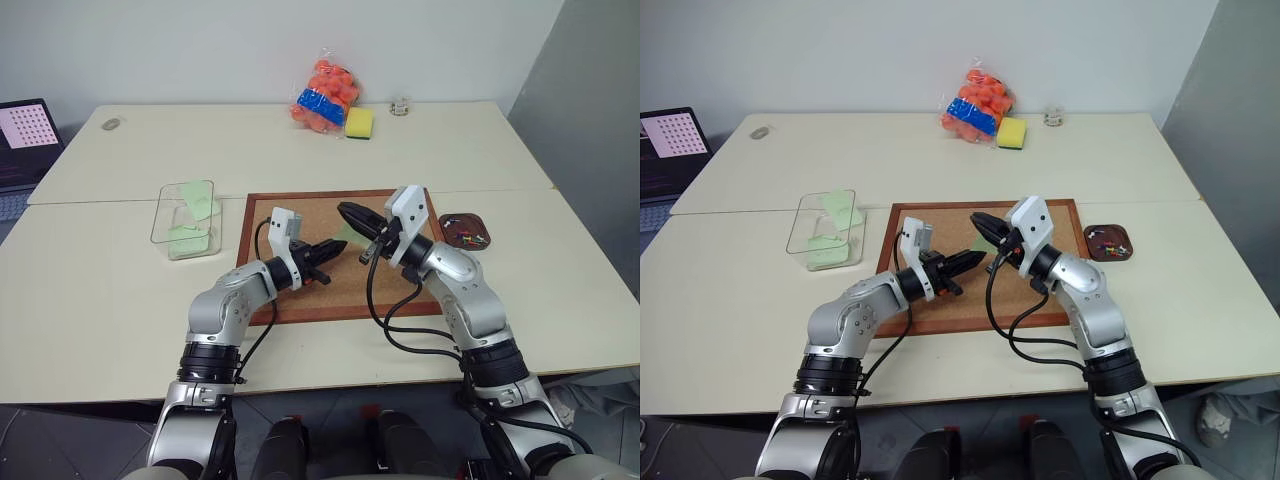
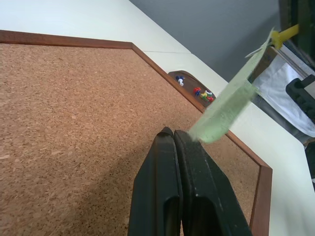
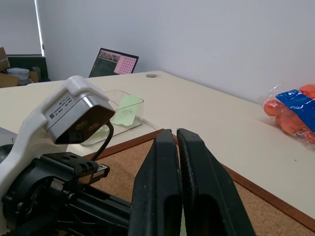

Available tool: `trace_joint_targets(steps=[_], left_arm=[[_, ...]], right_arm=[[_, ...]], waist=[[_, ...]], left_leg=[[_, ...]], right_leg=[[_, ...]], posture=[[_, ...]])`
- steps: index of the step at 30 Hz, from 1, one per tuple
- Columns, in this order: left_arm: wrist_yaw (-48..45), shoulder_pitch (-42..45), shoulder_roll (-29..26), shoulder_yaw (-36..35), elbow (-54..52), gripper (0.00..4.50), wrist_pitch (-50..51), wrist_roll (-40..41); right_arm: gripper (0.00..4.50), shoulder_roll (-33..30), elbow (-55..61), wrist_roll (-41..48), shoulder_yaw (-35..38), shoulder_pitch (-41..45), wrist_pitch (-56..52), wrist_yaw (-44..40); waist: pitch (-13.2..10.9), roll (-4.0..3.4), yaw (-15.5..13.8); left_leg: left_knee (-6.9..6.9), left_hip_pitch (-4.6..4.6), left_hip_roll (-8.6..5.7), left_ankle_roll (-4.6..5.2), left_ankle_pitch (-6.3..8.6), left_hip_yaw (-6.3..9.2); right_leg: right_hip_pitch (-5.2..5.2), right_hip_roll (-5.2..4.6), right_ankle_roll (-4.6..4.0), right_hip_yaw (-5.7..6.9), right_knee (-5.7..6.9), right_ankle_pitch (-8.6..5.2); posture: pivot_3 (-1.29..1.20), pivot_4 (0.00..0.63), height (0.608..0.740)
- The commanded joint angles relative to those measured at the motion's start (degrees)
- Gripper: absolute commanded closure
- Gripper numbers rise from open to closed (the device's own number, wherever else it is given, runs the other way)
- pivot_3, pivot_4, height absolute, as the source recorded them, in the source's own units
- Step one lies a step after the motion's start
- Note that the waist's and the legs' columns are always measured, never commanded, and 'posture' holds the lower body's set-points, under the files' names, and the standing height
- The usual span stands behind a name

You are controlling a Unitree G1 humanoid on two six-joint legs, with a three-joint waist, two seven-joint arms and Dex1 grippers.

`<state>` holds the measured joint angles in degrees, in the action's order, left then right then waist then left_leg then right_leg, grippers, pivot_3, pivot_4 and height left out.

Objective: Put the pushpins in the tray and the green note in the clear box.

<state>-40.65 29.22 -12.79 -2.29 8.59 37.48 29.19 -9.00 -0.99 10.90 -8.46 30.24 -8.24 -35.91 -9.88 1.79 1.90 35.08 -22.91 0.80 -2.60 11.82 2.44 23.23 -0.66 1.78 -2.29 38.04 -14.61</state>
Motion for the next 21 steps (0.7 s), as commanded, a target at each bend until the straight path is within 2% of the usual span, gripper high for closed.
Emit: trace_joint_targets(steps=[1, 7, 10, 14, 21], left_arm=[[-0.92, 1.21, -0.12, 0.04, -1.43, 4.47, -0.20, 0.85], [-2.83, 0.39, -1.58, 1.72, -2.12, 4.47, -1.58, -0.58], [-5.47, -0.55, -3.13, 1.80, -3.84, 3.99, -1.29, 0.67], [-7.68, -1.25, -4.58, 1.95, -5.58, 3.13, -0.34, 1.77], [-7.37, -0.92, -4.13, 1.52, -5.90, 1.91, -0.57, 1.57]], right_arm=[[4.50, 0.02, 2.95, 1.31, 1.10, -0.25, -0.10, 0.63], [4.50, -0.48, 2.48, 1.17, 1.66, -0.09, -0.01, 0.60], [4.50, -1.02, 1.68, 1.21, 2.20, 0.47, 0.26, 0.52], [4.50, -1.93, 0.30, 1.37, 3.01, 1.51, 0.73, 0.21], [4.50, -2.13, -0.81, 1.55, 3.43, 2.45, 1.12, -0.21]], waist=[[0.00, 0.00, 0.00], [0.00, 0.00, 0.00], [0.00, 0.00, 0.02], [0.00, 0.00, -0.03], [-0.01, 0.01, -0.04]], left_leg=[[0.00, 0.00, 0.00, 0.00, 0.00, 0.00], [0.00, 0.00, 0.00, 0.00, 0.00, -0.01], [-0.01, 0.00, 0.00, 0.00, 0.00, 0.00], [-0.01, 0.00, 0.00, 0.00, 0.00, -0.01], [-0.01, 0.00, 0.00, 0.00, 0.00, -0.02]], right_leg=[[0.00, 0.00, 0.00, 0.00, 0.00, 0.00], [0.00, 0.00, 0.00, 0.00, 0.00, 0.00], [0.00, 0.00, 0.00, 0.00, -0.01, 0.00], [0.00, 0.00, 0.00, 0.00, -0.01, 0.00], [0.00, -0.01, 0.00, 0.00, -0.02, -0.01]], posture=[[0.00, 0.150, 0.740], [0.00, 0.150, 0.740], [0.00, 0.150, 0.740], [0.00, 0.150, 0.740], [0.00, 0.150, 0.740]])
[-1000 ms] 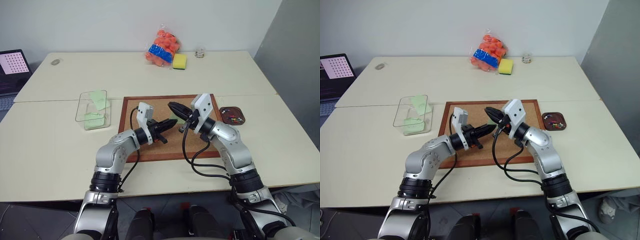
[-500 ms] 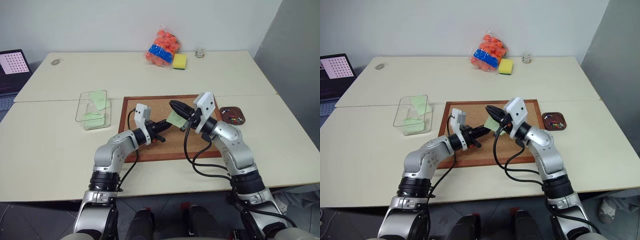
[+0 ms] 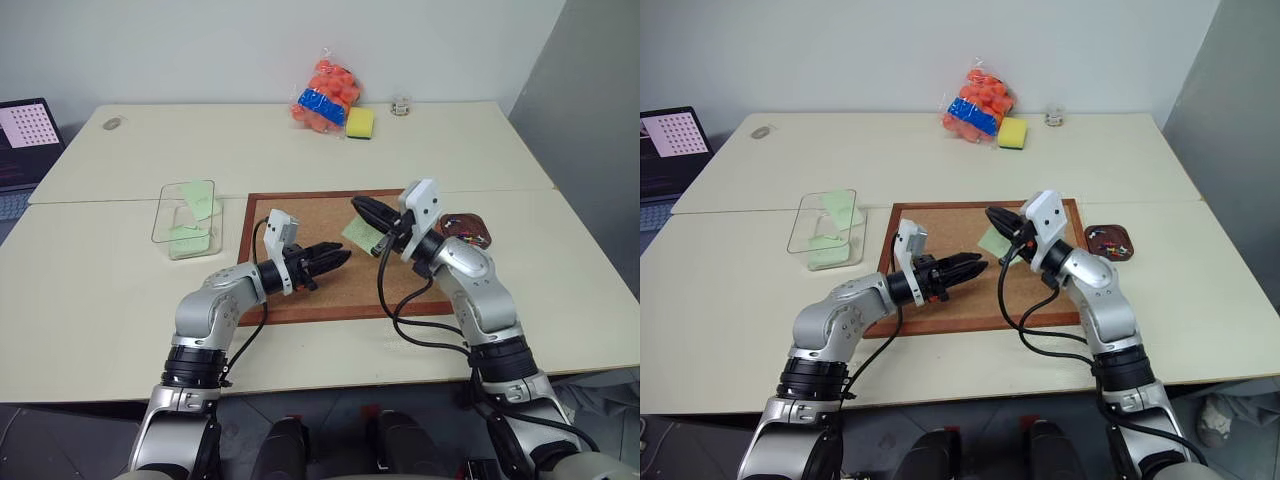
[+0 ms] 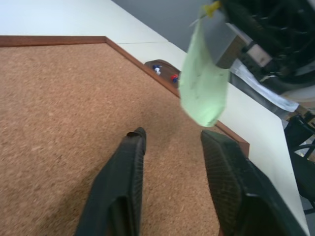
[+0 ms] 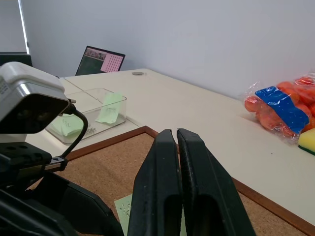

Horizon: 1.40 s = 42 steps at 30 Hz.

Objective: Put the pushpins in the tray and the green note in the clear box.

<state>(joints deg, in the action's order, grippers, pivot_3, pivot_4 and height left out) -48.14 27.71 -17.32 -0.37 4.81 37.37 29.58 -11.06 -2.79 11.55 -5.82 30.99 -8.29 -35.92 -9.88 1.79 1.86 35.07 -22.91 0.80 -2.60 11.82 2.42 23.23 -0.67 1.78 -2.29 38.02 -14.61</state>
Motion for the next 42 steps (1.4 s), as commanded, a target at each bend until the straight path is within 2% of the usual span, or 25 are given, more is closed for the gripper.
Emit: trace_joint_targets(steps=[1, 17, 26, 31, 42], left_arm=[[0.38, 0.83, 0.78, -0.68, -2.11, 1.91, -0.23, 1.56], [0.34, 3.37, 1.89, -1.46, -1.37, 1.91, 0.77, 3.41], [-0.83, 2.52, 1.86, -0.23, -2.43, 3.46, 0.86, 3.15], [-1.03, 2.44, 1.65, 0.47, -2.35, 4.48, 0.50, 2.77], [0.13, 2.47, 2.16, 0.40, -1.96, 4.49, 0.86, 2.60]], right_arm=[[4.50, 0.09, 1.17, 0.94, 0.64, 1.63, 1.09, -0.22], [4.50, 1.38, 5.31, 1.88, -2.52, -2.38, -0.94, -0.73], [4.50, 1.86, 5.89, 2.35, -3.05, -2.25, -1.49, -0.94], [4.50, 2.35, 6.69, 2.74, -3.80, -2.60, -2.11, -1.17], [4.50, 2.43, 8.36, 3.17, -4.49, -3.28, -3.07, -1.06]], waist=[[0.00, 0.00, 0.01], [0.00, 0.00, 0.01], [0.00, 0.00, 0.01], [0.00, 0.00, 0.01], [0.00, 0.00, 0.01]], left_leg=[[0.00, 0.00, 0.00, 0.00, 0.00, 0.00], [0.00, -0.01, 0.00, 0.00, 0.00, 0.02], [0.00, -0.01, 0.00, 0.00, 0.00, 0.01], [0.00, -0.01, 0.00, 0.00, 0.00, 0.02], [0.00, -0.01, 0.00, 0.00, 0.00, 0.02]], right_leg=[[0.00, 0.00, 0.00, 0.00, 0.00, 0.00], [0.00, 0.00, 0.01, 0.02, 0.00, -0.01], [0.00, 0.00, 0.02, 0.01, 0.00, -0.01], [0.00, 0.00, 0.02, 0.01, 0.00, -0.01], [0.00, 0.00, 0.03, 0.01, 0.00, -0.02]], posture=[[0.00, 0.150, 0.740], [0.00, 0.150, 0.740], [0.00, 0.150, 0.740], [0.00, 0.150, 0.740], [0.00, 0.150, 0.740]])
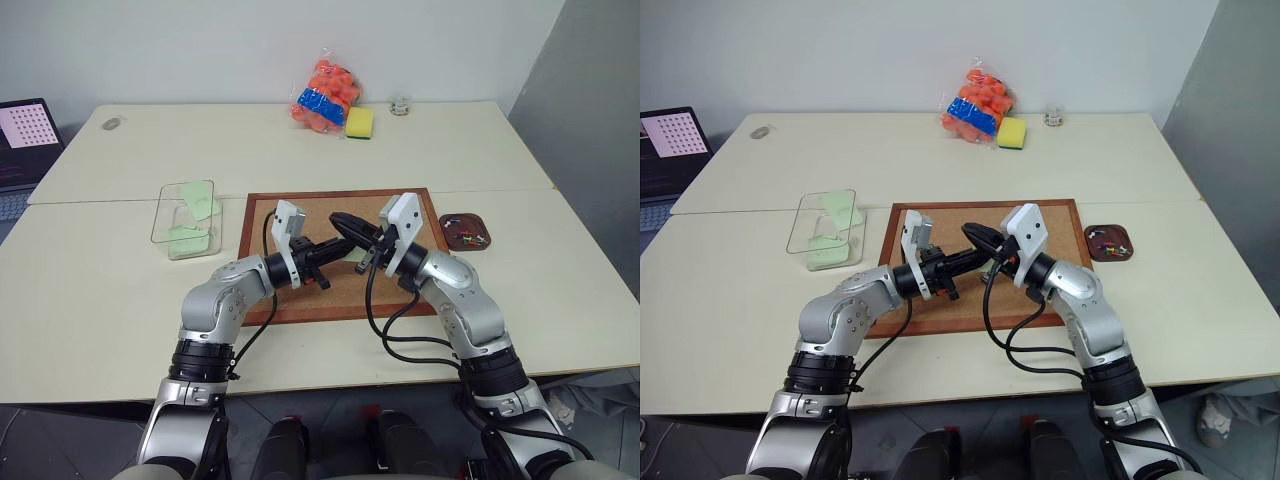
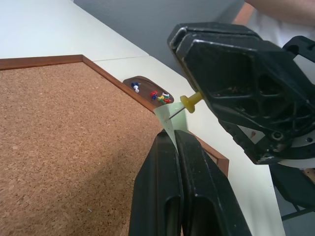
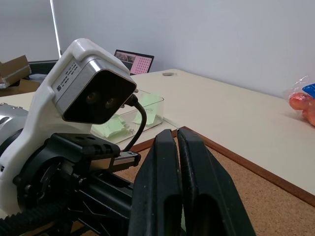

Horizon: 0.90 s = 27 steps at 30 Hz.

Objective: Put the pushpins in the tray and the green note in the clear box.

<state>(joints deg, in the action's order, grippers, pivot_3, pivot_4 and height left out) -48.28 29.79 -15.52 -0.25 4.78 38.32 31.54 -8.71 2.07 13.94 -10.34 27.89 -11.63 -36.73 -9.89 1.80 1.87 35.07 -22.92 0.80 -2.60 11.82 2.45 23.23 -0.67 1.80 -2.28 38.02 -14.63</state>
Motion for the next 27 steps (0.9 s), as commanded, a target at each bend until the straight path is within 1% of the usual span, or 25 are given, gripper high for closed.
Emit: trace_joint_targets(steps=[1, 11, 22, 25, 27], left_arm=[[0.72, 0.54, 0.57, -0.01, -1.73, 4.49, 0.60, 0.99], [5.15, 0.30, 3.01, -3.39, -2.05, 4.49, 7.63, 5.86], [6.22, 0.69, 2.57, -4.08, -1.78, 4.49, 8.14, 6.65], [6.32, 0.53, 2.38, -4.13, -2.02, 4.49, 7.89, 6.61], [5.96, 0.37, 2.06, -3.67, -2.42, 4.49, 7.11, 6.04]], right_arm=[[4.50, -0.03, 3.79, 0.84, 0.04, -0.32, 0.15, -0.22], [4.50, -1.58, 7.77, 1.82, 1.46, -2.32, -1.99, 1.08], [4.50, -2.94, 9.85, 2.52, 3.73, -2.84, -3.63, 2.79], [4.50, -3.87, 8.43, 0.84, 5.98, -2.45, -3.09, 5.25], [4.50, -5.01, 5.71, -2.09, 7.40, -1.97, -2.51, 8.68]], waist=[[0.00, 0.00, 0.00], [0.00, 0.00, 0.02], [-0.01, 0.01, -0.01], [-0.01, 0.01, -0.01], [-0.01, 0.01, -0.05]], left_leg=[[0.00, 0.00, 0.00, 0.00, 0.00, 0.00], [0.00, 0.00, 0.01, 0.00, 0.00, 0.01], [0.00, 0.00, -0.01, 0.00, 0.00, 0.01], [0.00, 0.00, 0.00, 0.00, 0.00, 0.01], [0.00, -0.01, -0.01, 0.00, 0.00, 0.01]], right_leg=[[0.00, 0.00, 0.01, 0.00, 0.00, 0.00], [0.00, 0.00, 0.05, 0.00, 0.00, -0.03], [0.00, 0.00, 0.05, 0.00, -0.01, -0.03], [0.00, 0.00, 0.05, 0.00, -0.01, -0.03], [0.00, 0.00, 0.05, 0.00, -0.01, -0.03]], posture=[[0.00, 0.150, 0.740], [0.00, 0.150, 0.740], [0.00, 0.150, 0.740], [0.00, 0.150, 0.740], [0.00, 0.150, 0.740]])
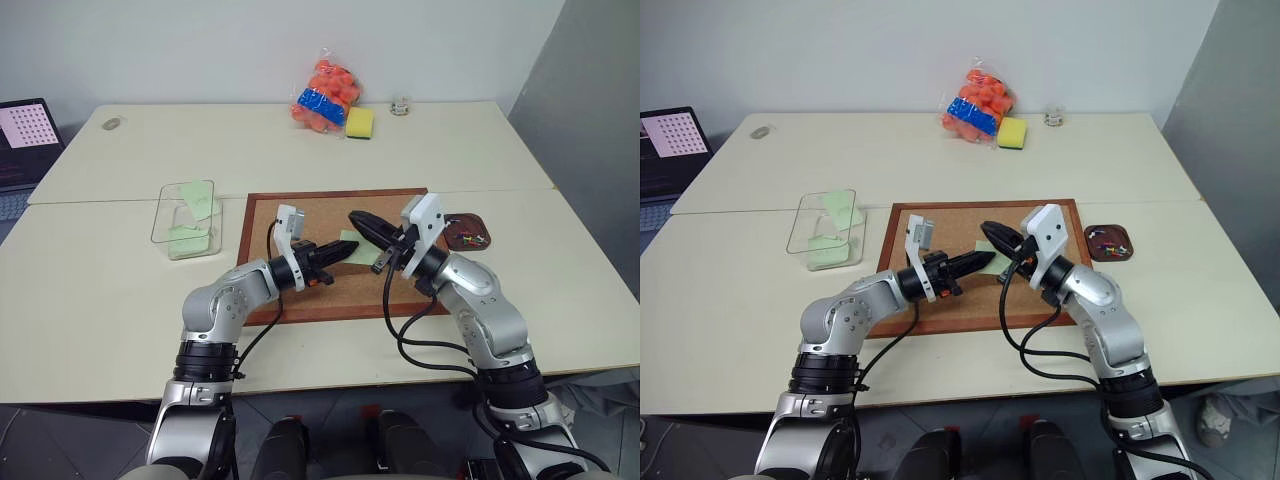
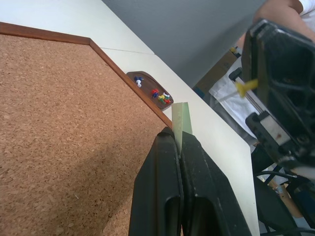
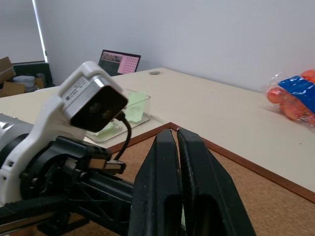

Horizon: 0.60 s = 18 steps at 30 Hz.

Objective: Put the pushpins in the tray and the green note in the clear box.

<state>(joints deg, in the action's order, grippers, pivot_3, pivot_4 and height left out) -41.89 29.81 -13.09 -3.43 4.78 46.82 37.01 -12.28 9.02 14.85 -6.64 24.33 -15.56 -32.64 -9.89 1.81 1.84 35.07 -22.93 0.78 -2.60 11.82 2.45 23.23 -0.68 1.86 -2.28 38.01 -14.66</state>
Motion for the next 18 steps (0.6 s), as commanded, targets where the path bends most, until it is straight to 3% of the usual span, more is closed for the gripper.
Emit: trace_joint_targets(steps=[1, 12, 18], left_arm=[[-0.70, 0.35, -0.50, -0.20, -2.60, 4.49, -1.93, 0.27], [-10.32, 1.02, -6.91, 17.66, -7.26, 4.49, -26.93, -19.22], [-10.48, 2.04, -6.45, 18.81, -3.83, 4.49, -32.20, -22.88]], right_arm=[[4.50, -1.74, -2.58, -3.98, 4.43, 1.87, 1.50, 6.21], [4.50, -3.44, -20.45, -4.47, 15.79, 10.21, -3.57, 19.63], [4.50, -3.60, -25.71, -3.22, 19.80, 13.13, -6.08, 23.40]], waist=[[0.00, 0.00, -0.03], [-0.01, -0.01, -0.02], [-0.01, -0.01, 0.04]], left_leg=[[0.00, 0.00, -0.01, 0.00, 0.00, -0.01], [-0.04, 0.01, -0.02, 0.00, 0.00, -0.13], [-0.05, -0.01, -0.04, 0.01, 0.00, -0.14]], right_leg=[[0.00, -0.01, 0.00, 0.00, 0.00, 0.00], [0.01, -0.02, -0.14, -0.09, -0.04, 0.08], [0.02, -0.05, -0.15, -0.10, -0.05, 0.08]], posture=[[0.00, 0.150, 0.740], [0.00, 0.150, 0.740], [0.00, 0.150, 0.740]])
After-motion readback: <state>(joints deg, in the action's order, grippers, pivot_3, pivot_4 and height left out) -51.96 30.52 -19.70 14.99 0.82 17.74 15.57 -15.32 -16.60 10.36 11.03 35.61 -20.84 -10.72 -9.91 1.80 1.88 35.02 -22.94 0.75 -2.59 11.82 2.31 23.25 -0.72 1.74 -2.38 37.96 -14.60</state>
